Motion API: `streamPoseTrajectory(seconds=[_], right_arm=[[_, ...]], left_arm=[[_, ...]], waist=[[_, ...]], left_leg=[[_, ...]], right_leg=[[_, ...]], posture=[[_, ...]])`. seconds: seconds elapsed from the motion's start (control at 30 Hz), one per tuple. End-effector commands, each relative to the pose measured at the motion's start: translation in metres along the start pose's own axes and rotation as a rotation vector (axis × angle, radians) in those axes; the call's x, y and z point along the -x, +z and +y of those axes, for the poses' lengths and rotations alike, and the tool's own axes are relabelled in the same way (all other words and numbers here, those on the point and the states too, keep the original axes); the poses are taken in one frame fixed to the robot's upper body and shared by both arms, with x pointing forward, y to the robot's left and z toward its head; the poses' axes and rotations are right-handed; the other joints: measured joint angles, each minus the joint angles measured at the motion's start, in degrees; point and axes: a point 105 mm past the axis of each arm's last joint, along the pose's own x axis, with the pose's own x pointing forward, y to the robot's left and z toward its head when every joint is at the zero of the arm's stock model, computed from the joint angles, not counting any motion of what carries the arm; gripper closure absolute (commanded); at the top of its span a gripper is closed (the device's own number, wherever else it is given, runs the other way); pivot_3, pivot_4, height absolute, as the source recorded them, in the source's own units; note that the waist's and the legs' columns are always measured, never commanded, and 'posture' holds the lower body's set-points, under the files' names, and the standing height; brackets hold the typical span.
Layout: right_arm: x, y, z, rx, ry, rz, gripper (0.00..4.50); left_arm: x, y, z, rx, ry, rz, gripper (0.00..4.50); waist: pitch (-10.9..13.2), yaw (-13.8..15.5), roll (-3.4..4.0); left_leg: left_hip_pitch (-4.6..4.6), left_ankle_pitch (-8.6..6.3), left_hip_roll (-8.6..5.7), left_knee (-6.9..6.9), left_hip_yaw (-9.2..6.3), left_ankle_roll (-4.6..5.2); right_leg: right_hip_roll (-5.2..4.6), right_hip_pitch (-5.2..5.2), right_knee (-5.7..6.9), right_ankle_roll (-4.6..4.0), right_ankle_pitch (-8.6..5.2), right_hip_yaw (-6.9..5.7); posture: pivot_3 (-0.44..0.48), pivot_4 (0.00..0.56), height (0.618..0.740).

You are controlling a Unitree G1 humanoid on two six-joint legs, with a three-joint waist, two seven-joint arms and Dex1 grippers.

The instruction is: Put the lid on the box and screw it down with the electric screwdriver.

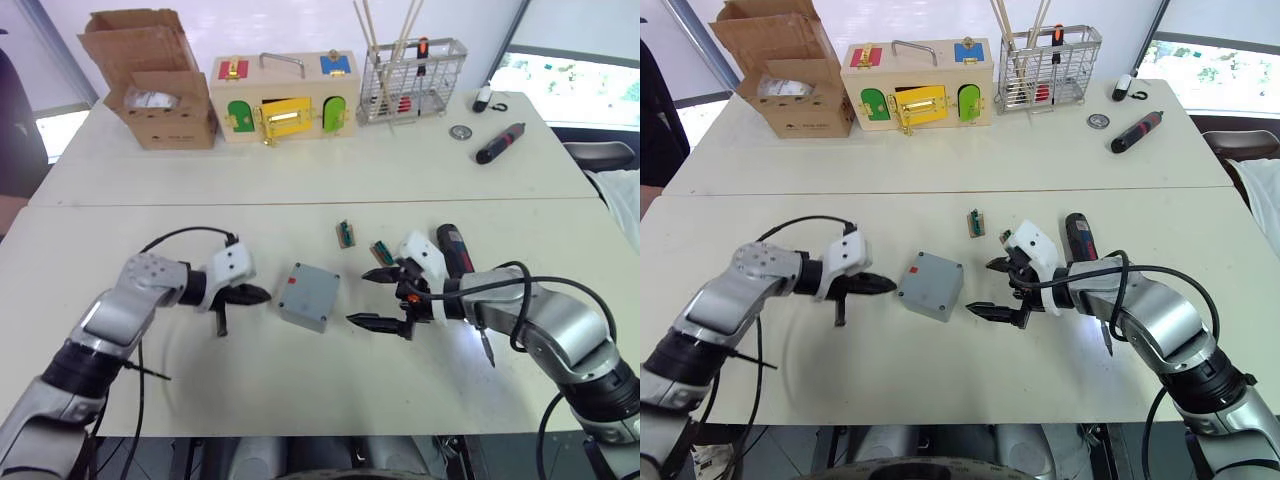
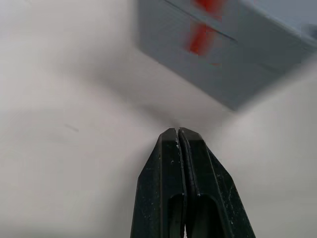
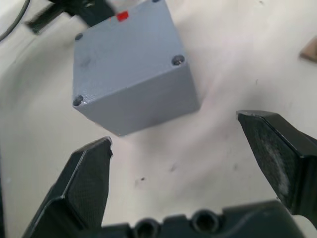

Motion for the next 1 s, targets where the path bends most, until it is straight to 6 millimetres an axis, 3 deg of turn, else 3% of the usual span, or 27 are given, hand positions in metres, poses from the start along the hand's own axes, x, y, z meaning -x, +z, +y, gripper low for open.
streamPoseTrajectory(seconds=[0.03, 0.2, 0.37, 0.57, 1.0], right_arm=[[-0.002, 0.010, -0.005, 0.107, 0.044, -0.036, 0.02], [-0.015, 0.009, -0.010, 0.244, 0.130, -0.008, 0.02], [-0.024, 0.008, -0.010, 0.314, 0.206, 0.004, 0.02], [-0.028, 0.006, -0.007, 0.335, 0.264, 0.004, 0.02], [-0.025, 0.000, 0.031, 0.216, 0.300, -0.009, 0.02]], left_arm=[[0.004, 0.011, -0.016, 0.015, -0.032, -0.037, 4.50], [-0.006, 0.011, -0.038, 0.051, -0.066, -0.051, 4.50], [-0.017, 0.017, -0.040, 0.076, -0.031, -0.092, 4.50], [-0.025, 0.019, -0.030, 0.092, 0.043, -0.119, 4.50], [-0.027, 0.018, 0.001, 0.062, 0.163, -0.132, 4.50]], waist=[[0.00, 0.42, 0.00], [0.00, 0.44, 0.00], [0.00, 0.38, 0.00], [0.00, 0.43, 0.00], [0.00, 0.54, 0.00]], left_leg=[[0.00, 0.00, -0.01, 0.01, 0.01, 0.00], [0.00, 0.01, -0.04, 0.12, -0.02, -0.01], [0.01, 0.01, -0.03, 0.10, -0.03, -0.02], [0.01, 0.01, -0.03, 0.11, -0.03, -0.02], [0.04, 0.05, -0.05, 0.11, -0.05, -0.09]], right_leg=[[-0.02, 0.01, 0.00, 0.00, 0.00, 0.01], [-0.05, 0.10, 0.00, 0.00, 0.00, -0.03], [-0.03, 0.06, 0.03, 0.00, 0.00, -0.03], [-0.04, 0.06, 0.02, 0.00, 0.00, -0.03], [-0.07, 0.10, 0.06, -0.01, 0.00, -0.03]], posture=[[0.000, 0.150, 0.740], [0.000, 0.150, 0.740], [0.000, 0.150, 0.740], [0.000, 0.150, 0.740], [0.000, 0.150, 0.740]])
